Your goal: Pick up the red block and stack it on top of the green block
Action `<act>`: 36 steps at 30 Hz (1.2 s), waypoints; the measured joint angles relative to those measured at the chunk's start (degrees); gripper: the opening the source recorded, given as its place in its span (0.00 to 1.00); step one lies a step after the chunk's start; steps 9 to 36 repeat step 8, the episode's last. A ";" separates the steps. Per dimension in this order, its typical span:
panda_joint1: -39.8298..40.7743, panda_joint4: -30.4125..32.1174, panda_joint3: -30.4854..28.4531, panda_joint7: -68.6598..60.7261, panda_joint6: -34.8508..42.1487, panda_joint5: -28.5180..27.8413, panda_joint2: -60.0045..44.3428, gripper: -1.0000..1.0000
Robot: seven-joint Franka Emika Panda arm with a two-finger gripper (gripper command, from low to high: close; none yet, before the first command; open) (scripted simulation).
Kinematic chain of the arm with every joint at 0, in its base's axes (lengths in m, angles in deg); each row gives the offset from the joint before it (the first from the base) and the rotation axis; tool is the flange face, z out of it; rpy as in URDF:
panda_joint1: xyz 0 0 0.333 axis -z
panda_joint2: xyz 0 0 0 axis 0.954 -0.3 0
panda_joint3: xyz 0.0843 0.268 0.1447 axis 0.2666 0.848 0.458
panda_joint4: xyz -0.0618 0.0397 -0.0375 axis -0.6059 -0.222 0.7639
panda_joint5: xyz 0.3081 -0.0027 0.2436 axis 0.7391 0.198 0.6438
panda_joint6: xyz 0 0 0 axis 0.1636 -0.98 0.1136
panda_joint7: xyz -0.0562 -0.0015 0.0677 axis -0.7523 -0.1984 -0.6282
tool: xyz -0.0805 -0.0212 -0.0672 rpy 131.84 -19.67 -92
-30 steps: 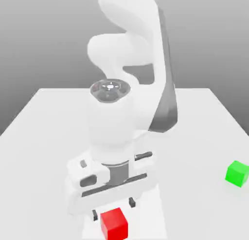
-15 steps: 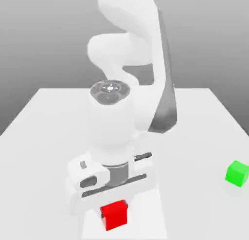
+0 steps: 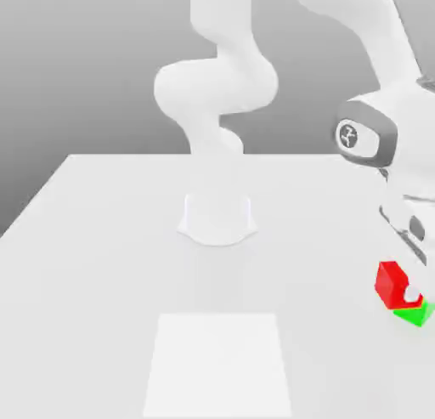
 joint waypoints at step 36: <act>-4.19 -0.49 -1.34 0.59 -7.90 -8.44 -8.84 1.00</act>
